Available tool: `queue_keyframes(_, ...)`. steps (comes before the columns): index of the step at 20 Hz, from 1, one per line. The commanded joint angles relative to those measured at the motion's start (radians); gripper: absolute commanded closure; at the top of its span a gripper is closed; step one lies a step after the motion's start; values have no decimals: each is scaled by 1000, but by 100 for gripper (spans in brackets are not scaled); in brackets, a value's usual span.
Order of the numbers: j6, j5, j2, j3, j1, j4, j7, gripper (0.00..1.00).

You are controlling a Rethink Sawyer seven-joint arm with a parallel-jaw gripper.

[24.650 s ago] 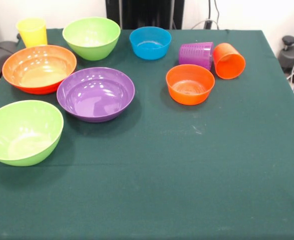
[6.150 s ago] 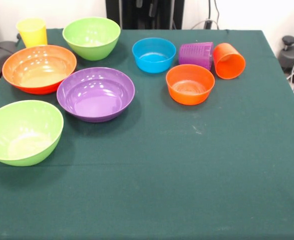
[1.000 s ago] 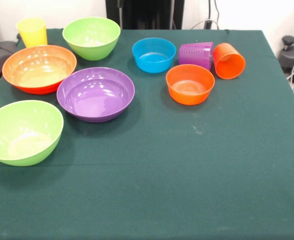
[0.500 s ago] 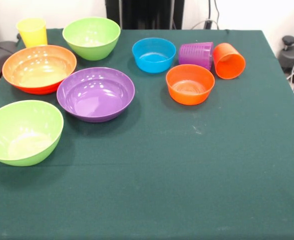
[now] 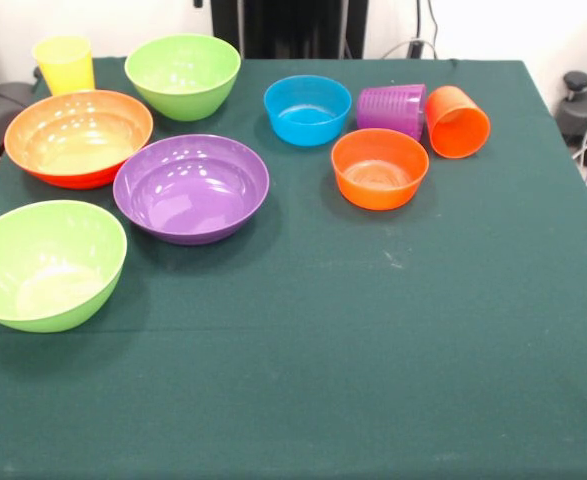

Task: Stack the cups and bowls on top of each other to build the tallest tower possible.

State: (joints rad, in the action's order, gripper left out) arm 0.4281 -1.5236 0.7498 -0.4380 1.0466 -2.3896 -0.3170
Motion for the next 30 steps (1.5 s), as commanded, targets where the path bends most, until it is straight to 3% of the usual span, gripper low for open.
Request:
queue_keyframes(1, -57, -147, -63, -22, -69, 7, 6, 0)
queue_keyframes(4, -51, -210, -75, -18, -120, -2, -103, 0)
queue_keyframes(16, -20, -344, -205, -11, -193, 38, -266, 0)
queue_keyframes(22, -6, -370, -262, -1, -198, 73, -283, 0)
queue_keyframes(30, -17, -365, -283, 12, -200, 93, -265, 0)
